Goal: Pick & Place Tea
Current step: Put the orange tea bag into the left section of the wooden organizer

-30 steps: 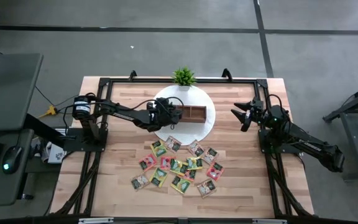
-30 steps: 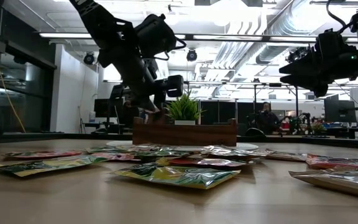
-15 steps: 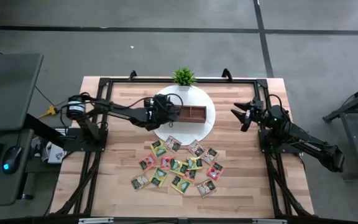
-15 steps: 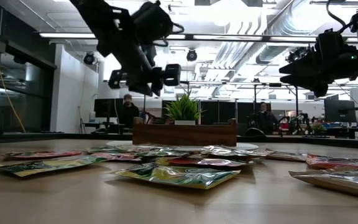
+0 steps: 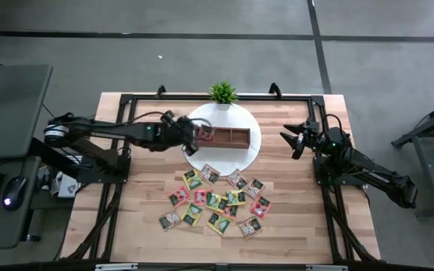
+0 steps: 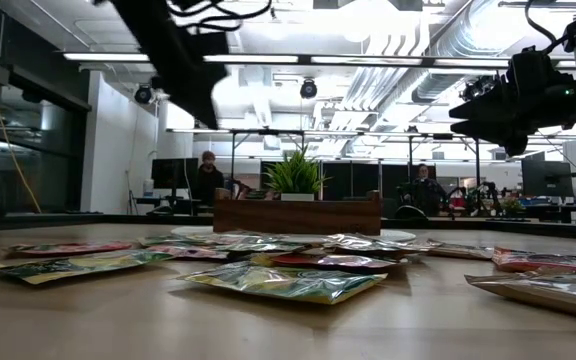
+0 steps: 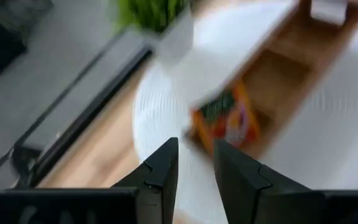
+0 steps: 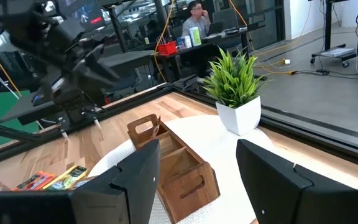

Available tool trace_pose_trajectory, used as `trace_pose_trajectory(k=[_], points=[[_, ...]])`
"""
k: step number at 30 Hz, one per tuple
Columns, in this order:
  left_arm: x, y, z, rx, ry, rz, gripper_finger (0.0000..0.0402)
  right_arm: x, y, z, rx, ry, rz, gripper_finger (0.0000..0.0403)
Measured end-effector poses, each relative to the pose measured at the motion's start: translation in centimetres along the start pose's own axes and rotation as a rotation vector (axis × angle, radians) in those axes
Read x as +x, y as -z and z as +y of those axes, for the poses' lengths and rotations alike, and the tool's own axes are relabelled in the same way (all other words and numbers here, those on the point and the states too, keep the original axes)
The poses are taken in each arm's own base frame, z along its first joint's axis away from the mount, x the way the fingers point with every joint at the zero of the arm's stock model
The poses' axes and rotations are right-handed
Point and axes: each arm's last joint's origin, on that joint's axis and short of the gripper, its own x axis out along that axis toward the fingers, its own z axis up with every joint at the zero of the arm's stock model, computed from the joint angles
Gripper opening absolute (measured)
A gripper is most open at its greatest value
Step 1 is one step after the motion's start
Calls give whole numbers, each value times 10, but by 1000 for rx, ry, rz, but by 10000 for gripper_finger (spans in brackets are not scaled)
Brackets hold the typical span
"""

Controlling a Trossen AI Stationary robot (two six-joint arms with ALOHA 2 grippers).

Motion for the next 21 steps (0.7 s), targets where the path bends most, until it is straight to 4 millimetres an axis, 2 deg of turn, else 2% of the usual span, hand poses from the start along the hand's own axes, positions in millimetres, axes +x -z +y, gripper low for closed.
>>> trace_pose_trajectory(k=[4,12,21], points=[[-24,12,-4,15,43,30,97,0,0,0,0,0,0,208],[-59,42,-30,-45,116,94,97,0,0,0,0,0,0,208],[-82,93,-57,-151,198,140,97,0,0,0,0,0,0,208]])
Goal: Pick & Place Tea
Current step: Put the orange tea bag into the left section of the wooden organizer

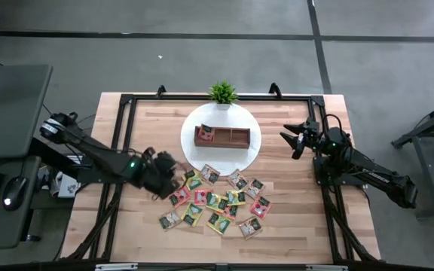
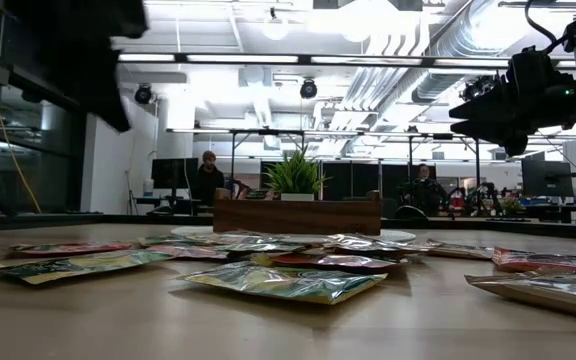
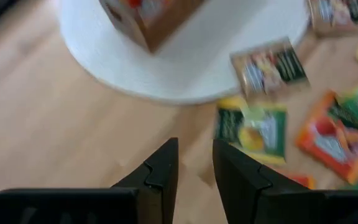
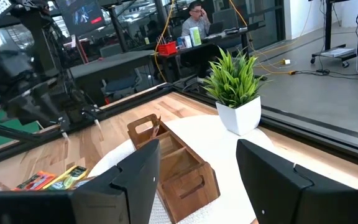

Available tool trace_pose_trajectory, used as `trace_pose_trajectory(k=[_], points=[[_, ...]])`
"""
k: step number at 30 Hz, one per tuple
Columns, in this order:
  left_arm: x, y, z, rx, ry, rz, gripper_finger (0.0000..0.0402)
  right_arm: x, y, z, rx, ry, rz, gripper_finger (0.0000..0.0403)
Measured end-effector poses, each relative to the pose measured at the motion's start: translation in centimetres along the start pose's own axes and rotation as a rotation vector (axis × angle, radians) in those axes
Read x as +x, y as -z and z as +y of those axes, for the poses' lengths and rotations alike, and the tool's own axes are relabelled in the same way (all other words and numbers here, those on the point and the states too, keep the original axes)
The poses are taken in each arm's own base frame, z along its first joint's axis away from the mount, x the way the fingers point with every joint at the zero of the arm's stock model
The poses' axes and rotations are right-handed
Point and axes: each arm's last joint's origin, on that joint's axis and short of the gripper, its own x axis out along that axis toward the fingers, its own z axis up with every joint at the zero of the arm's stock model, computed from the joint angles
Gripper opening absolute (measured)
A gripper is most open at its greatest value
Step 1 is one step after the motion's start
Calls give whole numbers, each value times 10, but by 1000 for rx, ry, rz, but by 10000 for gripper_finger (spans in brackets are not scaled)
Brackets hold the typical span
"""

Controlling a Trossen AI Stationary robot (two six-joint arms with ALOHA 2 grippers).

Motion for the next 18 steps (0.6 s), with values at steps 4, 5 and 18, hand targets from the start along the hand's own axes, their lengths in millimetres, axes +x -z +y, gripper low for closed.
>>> trace_pose_trajectory(k=[4,5,18], points=[[-4,27,-6,-27,57,28,97,0,0,0,0,0,-1,208],[-4,32,-8,-34,80,30,97,0,0,0,0,0,0,208],[-25,62,-20,71,215,32,212,0,0,0,0,0,0,208]])
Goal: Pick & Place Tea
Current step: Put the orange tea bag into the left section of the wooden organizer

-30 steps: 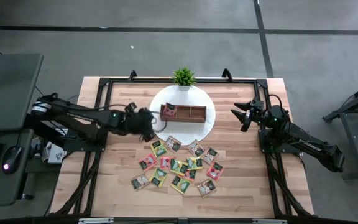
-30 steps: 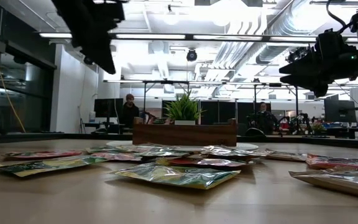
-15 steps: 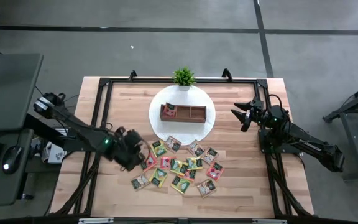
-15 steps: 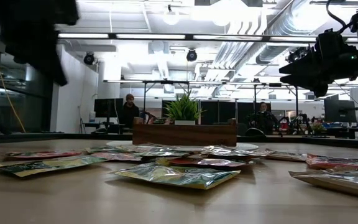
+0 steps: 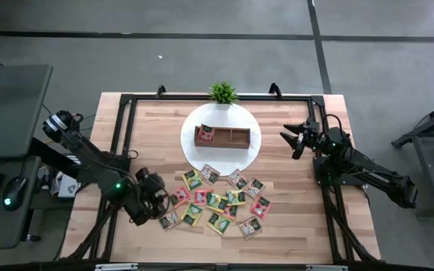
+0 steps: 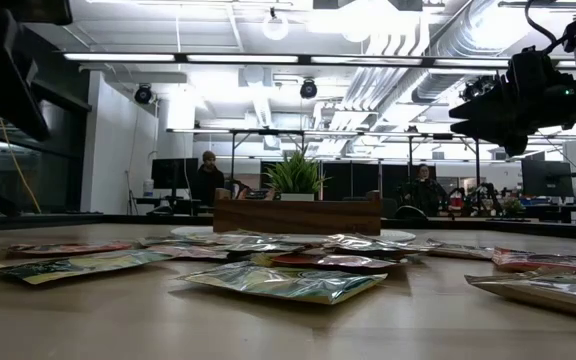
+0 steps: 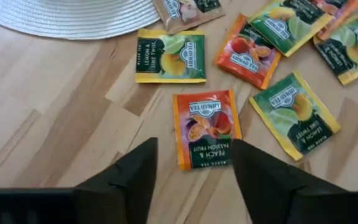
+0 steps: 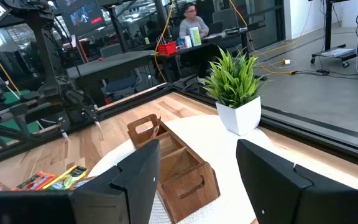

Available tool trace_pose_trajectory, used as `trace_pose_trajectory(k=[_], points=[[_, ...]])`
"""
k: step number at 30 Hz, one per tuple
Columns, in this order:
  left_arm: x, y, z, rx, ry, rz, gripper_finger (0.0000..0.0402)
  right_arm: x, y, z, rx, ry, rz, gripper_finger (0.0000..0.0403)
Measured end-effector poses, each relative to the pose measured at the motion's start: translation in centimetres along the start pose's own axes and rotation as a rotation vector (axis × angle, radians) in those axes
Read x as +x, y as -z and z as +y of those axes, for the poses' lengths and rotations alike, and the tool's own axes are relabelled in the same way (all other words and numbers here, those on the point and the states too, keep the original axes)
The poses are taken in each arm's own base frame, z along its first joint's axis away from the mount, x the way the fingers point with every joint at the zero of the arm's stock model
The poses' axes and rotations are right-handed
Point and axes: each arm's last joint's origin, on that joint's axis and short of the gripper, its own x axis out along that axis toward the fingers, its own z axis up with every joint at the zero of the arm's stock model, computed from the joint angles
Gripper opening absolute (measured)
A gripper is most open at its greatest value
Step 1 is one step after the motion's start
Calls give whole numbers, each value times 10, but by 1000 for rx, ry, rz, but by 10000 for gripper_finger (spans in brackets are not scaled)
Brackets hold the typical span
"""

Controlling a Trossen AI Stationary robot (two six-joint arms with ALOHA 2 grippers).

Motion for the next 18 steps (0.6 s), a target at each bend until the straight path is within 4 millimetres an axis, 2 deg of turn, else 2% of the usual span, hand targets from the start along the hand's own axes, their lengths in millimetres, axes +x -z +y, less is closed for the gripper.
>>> trace_pose_trajectory(k=[4,9,18], points=[[7,9,-3,5,38,33,236,0,0,0,0,0,0,208],[26,19,-10,-35,114,8,239,0,0,0,0,0,0,208],[53,36,-21,-52,63,62,239,0,0,0,0,0,1,208]])
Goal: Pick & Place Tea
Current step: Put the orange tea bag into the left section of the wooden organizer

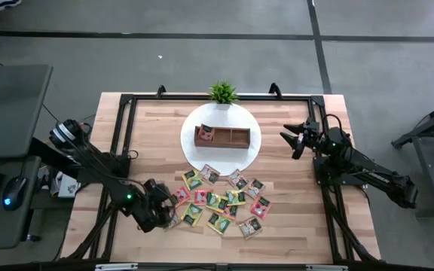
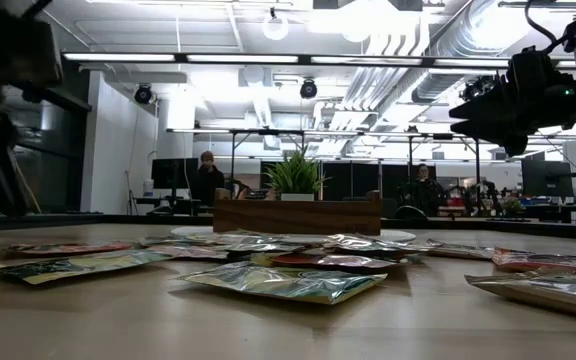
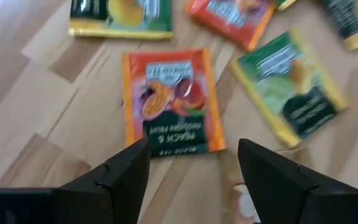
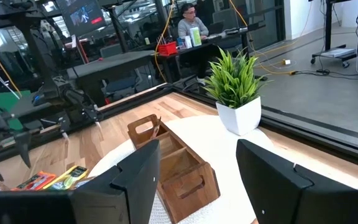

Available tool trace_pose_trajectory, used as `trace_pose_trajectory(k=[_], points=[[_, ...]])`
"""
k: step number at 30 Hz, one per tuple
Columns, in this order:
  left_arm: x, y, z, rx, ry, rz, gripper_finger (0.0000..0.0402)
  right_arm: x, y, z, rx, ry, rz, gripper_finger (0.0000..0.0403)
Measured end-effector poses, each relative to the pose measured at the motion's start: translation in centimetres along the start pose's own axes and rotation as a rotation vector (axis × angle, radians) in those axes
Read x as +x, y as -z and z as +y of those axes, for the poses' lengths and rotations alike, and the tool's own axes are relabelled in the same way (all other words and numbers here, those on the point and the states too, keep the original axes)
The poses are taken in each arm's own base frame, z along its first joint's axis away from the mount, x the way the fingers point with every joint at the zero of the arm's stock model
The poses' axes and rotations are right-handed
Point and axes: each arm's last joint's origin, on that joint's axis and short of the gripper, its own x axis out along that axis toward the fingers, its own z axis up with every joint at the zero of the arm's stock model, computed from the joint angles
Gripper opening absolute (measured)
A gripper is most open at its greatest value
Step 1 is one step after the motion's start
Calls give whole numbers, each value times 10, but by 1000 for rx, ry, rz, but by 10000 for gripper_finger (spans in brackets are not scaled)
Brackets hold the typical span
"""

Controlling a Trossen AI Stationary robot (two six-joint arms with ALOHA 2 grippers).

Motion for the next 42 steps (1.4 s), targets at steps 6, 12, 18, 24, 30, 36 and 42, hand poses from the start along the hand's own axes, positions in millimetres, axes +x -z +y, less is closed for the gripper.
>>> trace_pose_trajectory(k=[6,12,18,24,30,36,42], points=[[6,4,0,-16,-20,27,239,0,0,0,0,0,-1,208],[6,4,0,-56,-24,18,239,0,0,0,0,0,0,208],[9,-2,2,-57,-47,-9,239,0,0,0,0,0,-1,208],[18,-18,6,-33,-49,-12,247,0,0,0,0,0,0,208],[25,-29,9,5,-16,64,293,0,0,0,0,0,0,208],[28,-29,11,35,1,152,319,0,0,0,0,0,0,208],[35,-24,10,41,-24,183,319,0,0,0,0,0,0,208]])
